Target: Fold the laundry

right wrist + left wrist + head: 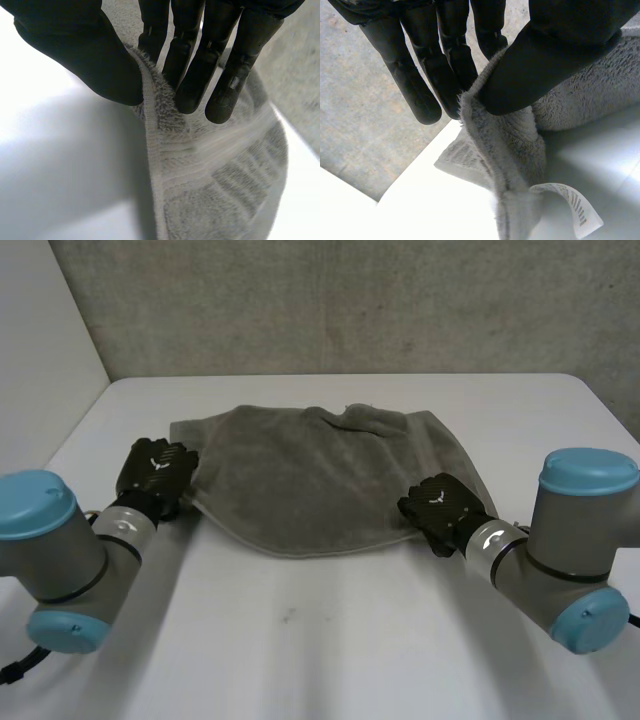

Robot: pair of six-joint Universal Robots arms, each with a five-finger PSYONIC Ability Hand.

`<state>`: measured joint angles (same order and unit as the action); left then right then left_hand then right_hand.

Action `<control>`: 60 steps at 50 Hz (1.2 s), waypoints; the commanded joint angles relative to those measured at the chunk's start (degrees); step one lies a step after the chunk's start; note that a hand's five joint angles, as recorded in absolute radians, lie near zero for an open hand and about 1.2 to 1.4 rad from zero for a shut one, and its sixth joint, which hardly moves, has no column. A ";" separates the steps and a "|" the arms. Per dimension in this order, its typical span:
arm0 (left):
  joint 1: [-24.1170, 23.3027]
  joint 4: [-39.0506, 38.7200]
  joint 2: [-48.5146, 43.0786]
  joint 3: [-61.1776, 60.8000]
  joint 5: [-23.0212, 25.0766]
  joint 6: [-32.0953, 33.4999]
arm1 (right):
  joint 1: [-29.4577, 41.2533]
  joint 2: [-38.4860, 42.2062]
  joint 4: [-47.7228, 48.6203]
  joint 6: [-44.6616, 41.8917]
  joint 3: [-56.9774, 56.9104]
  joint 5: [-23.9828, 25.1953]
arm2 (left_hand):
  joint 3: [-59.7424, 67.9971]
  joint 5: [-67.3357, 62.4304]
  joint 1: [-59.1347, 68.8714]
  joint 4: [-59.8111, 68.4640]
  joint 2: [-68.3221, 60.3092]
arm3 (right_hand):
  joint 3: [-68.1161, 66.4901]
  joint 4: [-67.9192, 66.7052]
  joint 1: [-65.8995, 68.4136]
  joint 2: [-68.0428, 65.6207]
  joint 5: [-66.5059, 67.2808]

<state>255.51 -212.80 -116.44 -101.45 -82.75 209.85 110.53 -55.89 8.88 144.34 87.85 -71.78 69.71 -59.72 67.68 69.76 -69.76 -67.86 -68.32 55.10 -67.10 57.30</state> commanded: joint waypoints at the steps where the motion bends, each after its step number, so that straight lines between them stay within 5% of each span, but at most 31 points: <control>1: 1.48 0.46 5.34 -3.75 -0.13 0.39 | -4.17 -2.29 -4.22 17.42 -0.40 0.68 | 10.29 -10.28 12.32 10.24 -10.24 | 5.40 5.85 7.36 4.63 -4.83; 4: 1.48 0.55 5.79 -4.20 -0.22 0.30 | -6.81 -2.38 -3.96 24.20 -0.31 0.06 | 10.29 -10.28 12.32 10.24 -10.24 | 20.55 21.01 -7.79 19.78 -19.98; 13: 1.39 0.55 6.75 -4.46 -0.30 0.03 | -9.46 -2.29 -2.55 28.71 1.01 -0.03 | 10.29 -10.28 12.32 10.24 -10.24 | 34.04 34.49 -21.28 33.27 -33.47; 25: 1.48 0.55 6.93 -4.37 -0.30 -0.85 | -9.46 -1.94 -2.11 28.01 2.15 -0.11 | 10.29 -10.28 12.32 10.24 -10.24 | 37.26 37.71 -24.50 36.49 -36.69; 30: 1.92 0.55 6.93 -4.20 -0.39 -1.99 | -10.07 -1.67 -2.11 25.20 2.24 -0.20 | 10.29 -10.28 12.32 10.24 -10.24 | 31.87 32.33 -19.11 31.11 -31.31; 37: 2.36 0.63 6.93 -4.20 -0.30 -2.34 | -12.44 -1.50 -1.15 19.32 2.24 -1.08 | 10.29 -10.28 12.32 10.24 -10.24 | -12.08 -11.62 24.84 -12.85 12.65; 43: 2.01 1.51 6.93 -4.55 -0.22 -1.99 | -12.71 -2.64 -0.18 18.69 2.24 -1.17 | 10.29 -10.28 12.32 10.24 -10.24 | -12.14 -11.68 24.90 -12.90 12.70; 49: 1.13 14.26 10.44 -5.16 -0.13 0.21 | -12.09 -9.15 -5.27 10.52 2.24 -0.38 | 10.29 -10.28 12.32 10.24 -10.24 | -12.14 -11.68 24.90 -12.90 12.70; 51: 1.31 26.32 14.82 -5.78 -0.22 4.23 | -12.09 -12.03 -15.24 0.64 2.33 -0.55 | 10.29 -10.28 12.32 10.24 -10.24 | -12.14 -11.68 24.90 -12.90 12.70; 54: 1.66 33.42 16.69 -6.31 -0.39 6.71 | -12.09 -13.45 -21.97 -5.30 2.51 -0.99 | 10.29 -10.28 12.32 10.24 -10.24 | -12.14 -11.68 24.90 -12.90 12.70; 56: 2.18 47.15 20.10 -7.70 -0.31 11.35 | -12.35 -16.08 -37.01 -17.20 4.43 -2.30 | 10.29 -10.28 12.32 10.24 -10.24 | -12.14 -11.68 24.90 -12.90 12.70; 60: 2.89 53.81 24.16 -8.94 0.05 14.62 | -12.62 -17.76 -48.52 -26.92 7.87 -4.95 | 10.29 -10.28 12.32 10.24 -10.24 | -12.14 -11.68 24.90 -12.90 12.70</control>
<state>257.35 -174.06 -98.27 -108.44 -82.98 218.38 98.28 -70.52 -19.62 133.95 91.71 -73.61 69.71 -59.73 67.68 69.76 -69.76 -67.66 -68.14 55.21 -67.34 56.08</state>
